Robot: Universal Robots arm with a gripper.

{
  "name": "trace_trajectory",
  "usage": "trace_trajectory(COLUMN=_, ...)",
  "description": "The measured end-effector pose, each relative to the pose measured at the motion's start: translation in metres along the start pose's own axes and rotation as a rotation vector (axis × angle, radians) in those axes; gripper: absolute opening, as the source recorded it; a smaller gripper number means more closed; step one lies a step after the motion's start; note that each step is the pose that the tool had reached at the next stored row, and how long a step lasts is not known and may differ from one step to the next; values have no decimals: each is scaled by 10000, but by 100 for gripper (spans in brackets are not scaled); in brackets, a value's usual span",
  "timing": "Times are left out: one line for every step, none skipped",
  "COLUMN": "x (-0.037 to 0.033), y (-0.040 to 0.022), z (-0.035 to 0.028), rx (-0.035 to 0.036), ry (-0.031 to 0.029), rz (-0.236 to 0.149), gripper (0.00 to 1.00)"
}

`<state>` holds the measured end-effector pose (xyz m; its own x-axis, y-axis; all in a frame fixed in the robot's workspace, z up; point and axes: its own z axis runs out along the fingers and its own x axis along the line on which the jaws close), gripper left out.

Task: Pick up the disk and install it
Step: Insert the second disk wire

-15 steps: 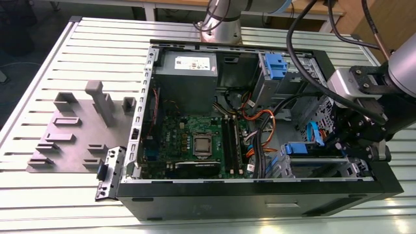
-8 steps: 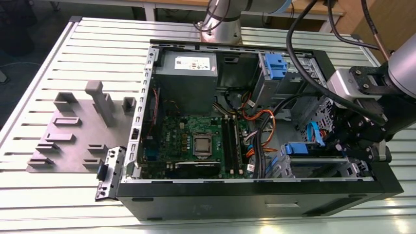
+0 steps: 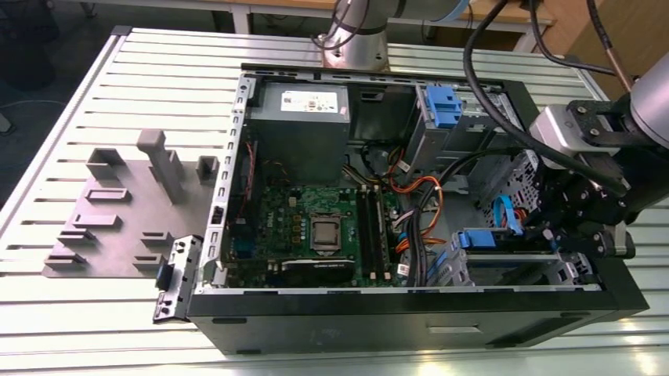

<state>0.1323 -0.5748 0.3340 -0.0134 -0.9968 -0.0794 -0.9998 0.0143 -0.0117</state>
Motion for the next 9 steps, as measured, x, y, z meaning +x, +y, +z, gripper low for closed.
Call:
trace_trajectory(x=-1, y=0, z=-16, rx=0, ry=0, rz=0, gripper=24)
trace_trajectory(x=-3, y=0, z=-33, rx=0, ry=1, rz=0, gripper=24)
trace_trajectory(x=-5, y=-1, z=-50, rx=0, ry=0, rz=0, gripper=24)
trace_trajectory(x=-7, y=-1, z=-68, rx=0, ry=1, rz=0, gripper=24)
trace_trajectory(x=-9, y=-1, z=-88, rx=0, ry=1, rz=0, gripper=24)
trace_trajectory(x=-12, y=-1, z=-105, rx=0, ry=0, rz=0, gripper=24)
trace_trajectory(x=-15, y=-1, z=-121, rx=0, ry=0, rz=0, gripper=24)
trace_trajectory(x=-18, y=-2, z=-137, rx=0, ry=-1, rz=0, gripper=24)
trace_trajectory(x=-20, y=-2, z=-152, rx=0, ry=-1, rz=0, gripper=24)
